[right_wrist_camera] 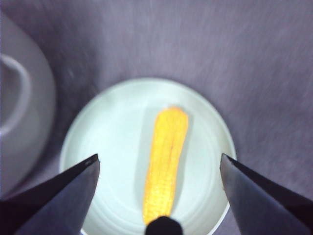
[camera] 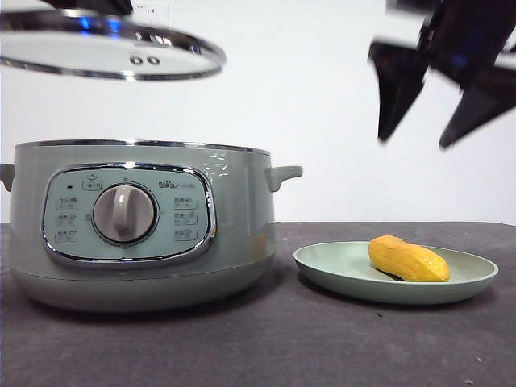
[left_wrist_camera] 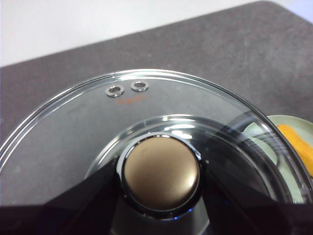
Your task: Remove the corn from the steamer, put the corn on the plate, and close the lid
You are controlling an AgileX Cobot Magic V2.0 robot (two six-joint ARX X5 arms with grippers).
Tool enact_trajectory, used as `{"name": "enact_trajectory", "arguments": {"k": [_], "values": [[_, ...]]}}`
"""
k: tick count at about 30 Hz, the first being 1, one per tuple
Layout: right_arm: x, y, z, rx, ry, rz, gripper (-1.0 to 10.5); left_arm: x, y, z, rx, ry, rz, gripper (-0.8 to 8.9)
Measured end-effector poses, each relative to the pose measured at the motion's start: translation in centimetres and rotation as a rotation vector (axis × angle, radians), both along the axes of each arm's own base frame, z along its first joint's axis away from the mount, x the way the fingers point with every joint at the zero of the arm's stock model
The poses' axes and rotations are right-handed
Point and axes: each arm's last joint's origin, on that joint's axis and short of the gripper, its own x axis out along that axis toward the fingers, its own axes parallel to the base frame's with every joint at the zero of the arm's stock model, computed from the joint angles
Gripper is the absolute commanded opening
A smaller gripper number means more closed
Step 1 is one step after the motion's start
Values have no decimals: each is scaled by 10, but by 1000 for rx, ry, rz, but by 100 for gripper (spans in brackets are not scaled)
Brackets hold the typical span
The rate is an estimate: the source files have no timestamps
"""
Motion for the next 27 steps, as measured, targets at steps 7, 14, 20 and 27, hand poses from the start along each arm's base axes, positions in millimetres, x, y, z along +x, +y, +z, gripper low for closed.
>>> {"name": "enact_trajectory", "arguments": {"k": [7,14,20,27], "values": [[-32,-13,39,62,-147,-1,409,20,-20,-19,25,47,-35,-9],[-51,-21,53,78,-181,-3,409,33,-41,-38,52,100,-73,-9],[-57,-24,57,82,-192,-3,409,34,-45,-42,52,114,-67,-9],[-58,-24,56,78,-184,-4,409,35,-44,-43,56,109,-43,-9]]}}
